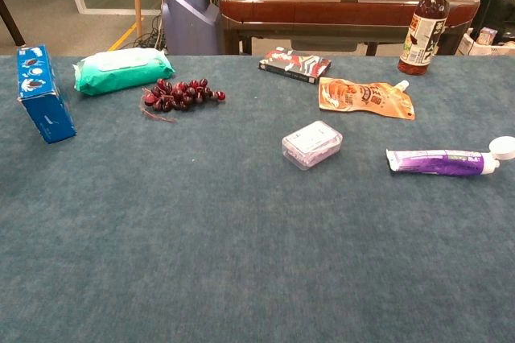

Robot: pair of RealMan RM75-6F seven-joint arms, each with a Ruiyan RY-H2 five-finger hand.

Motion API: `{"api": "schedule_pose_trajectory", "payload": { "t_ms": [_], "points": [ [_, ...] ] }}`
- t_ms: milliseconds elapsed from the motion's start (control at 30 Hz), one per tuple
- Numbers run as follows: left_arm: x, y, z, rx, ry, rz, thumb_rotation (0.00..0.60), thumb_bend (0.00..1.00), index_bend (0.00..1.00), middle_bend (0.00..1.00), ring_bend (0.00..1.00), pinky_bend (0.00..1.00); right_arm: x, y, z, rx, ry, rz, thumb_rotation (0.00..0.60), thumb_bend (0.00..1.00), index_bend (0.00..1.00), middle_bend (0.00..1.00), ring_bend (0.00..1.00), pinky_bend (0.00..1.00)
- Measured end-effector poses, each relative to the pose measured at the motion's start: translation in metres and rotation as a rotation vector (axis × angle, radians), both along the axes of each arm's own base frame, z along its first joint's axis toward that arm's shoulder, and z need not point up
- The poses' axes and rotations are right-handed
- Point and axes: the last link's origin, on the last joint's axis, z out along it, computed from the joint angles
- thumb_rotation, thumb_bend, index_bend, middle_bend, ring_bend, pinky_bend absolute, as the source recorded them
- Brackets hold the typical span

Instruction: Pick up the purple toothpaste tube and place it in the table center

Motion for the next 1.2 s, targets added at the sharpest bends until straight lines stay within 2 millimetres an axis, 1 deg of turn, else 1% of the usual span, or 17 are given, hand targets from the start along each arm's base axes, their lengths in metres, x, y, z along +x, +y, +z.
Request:
{"api": "schedule_pose_trajectory", "payload": {
  "t_ms": [200,433,467,567,767,967,1100,1200],
  "points": [
    [0.001,-0.002,-0.001,-0.003,-0.007,0.001,0.600,0.13,0.00,0.05,0.09,0.11,0.002,-0.003,0.001,0.010,-0.001,0.007,0.600,0.11,0.22,0.34,0.24,0.25],
    [0.004,-0.005,0.003,0.008,-0.015,-0.004,0.600,0.13,0.00,0.05,0.09,0.11,0.007,-0.011,0.001,0.037,-0.003,0.024,0.600,0.12,0.22,0.36,0.24,0.25],
    [0.004,-0.005,0.004,0.008,-0.015,-0.004,0.600,0.13,0.00,0.05,0.09,0.11,0.008,-0.013,0.000,0.044,-0.004,0.023,0.600,0.13,0.22,0.37,0.24,0.25],
    [0.004,-0.006,0.005,0.008,-0.016,-0.005,0.600,0.13,0.00,0.05,0.09,0.11,0.010,-0.022,-0.003,0.081,-0.004,0.026,0.600,0.24,0.22,0.39,0.24,0.25],
    [0.003,-0.008,0.006,0.008,-0.019,-0.002,0.600,0.13,0.00,0.05,0.09,0.11,0.024,-0.055,-0.015,0.190,0.008,0.052,0.600,0.38,0.22,0.39,0.24,0.25],
    [0.000,-0.011,0.007,0.009,-0.019,0.009,0.600,0.13,0.00,0.05,0.09,0.11,0.043,-0.099,-0.035,0.302,0.038,0.066,0.600,0.49,0.22,0.39,0.24,0.25],
    [-0.003,-0.012,0.007,0.008,-0.020,0.016,0.600,0.13,0.00,0.05,0.09,0.11,0.054,-0.127,-0.053,0.367,0.055,0.063,0.600,0.52,0.22,0.38,0.24,0.25],
    [-0.004,-0.013,0.007,0.006,-0.018,0.022,0.600,0.13,0.00,0.05,0.09,0.11,0.055,-0.144,-0.067,0.401,0.060,0.043,0.600,0.54,0.22,0.38,0.24,0.25]
  ]
}}
